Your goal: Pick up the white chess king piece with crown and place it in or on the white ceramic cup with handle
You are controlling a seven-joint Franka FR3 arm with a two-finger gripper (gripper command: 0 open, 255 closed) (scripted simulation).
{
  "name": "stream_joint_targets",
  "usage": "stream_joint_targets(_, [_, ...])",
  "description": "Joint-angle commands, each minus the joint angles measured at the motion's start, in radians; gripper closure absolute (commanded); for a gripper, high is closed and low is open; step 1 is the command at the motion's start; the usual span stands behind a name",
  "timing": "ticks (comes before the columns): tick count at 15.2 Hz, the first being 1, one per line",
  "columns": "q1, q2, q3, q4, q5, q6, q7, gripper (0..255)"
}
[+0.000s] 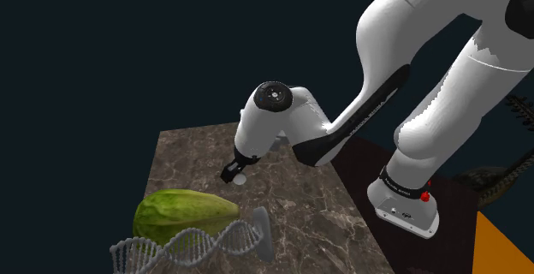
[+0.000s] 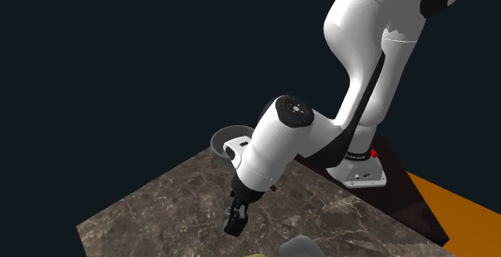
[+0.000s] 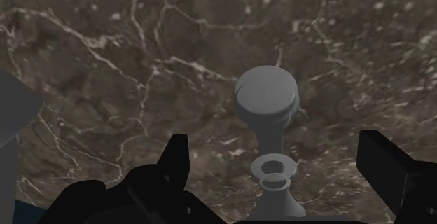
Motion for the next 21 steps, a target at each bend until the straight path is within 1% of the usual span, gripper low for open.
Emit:
stream_joint_targets(1, [-0.003,0.005,0.002,0.000,-0.011,0.001,0.008,0])
stream_joint_targets(5, [-0.003,0.005,0.002,0.001,-0.011,0.001,0.008,0])
stream_joint_targets(6, [-0.003,0.005,0.002,0.001,-0.012,0.001,0.008,255])
stream_joint_targets(15, [-0.003,0.005,0.002,0.001,-0.011,0.001,0.008,255])
stream_joint_targets(17, [0.030,-0.047,-0.023,-0.003,0.098,-0.005,-0.077,255])
stream_joint_targets(18, [0.052,-0.068,-0.041,-0.002,0.143,-0.011,-0.111,255])
stream_joint_targets(21, [0.113,-0.121,-0.095,0.003,0.247,-0.040,-0.195,255])
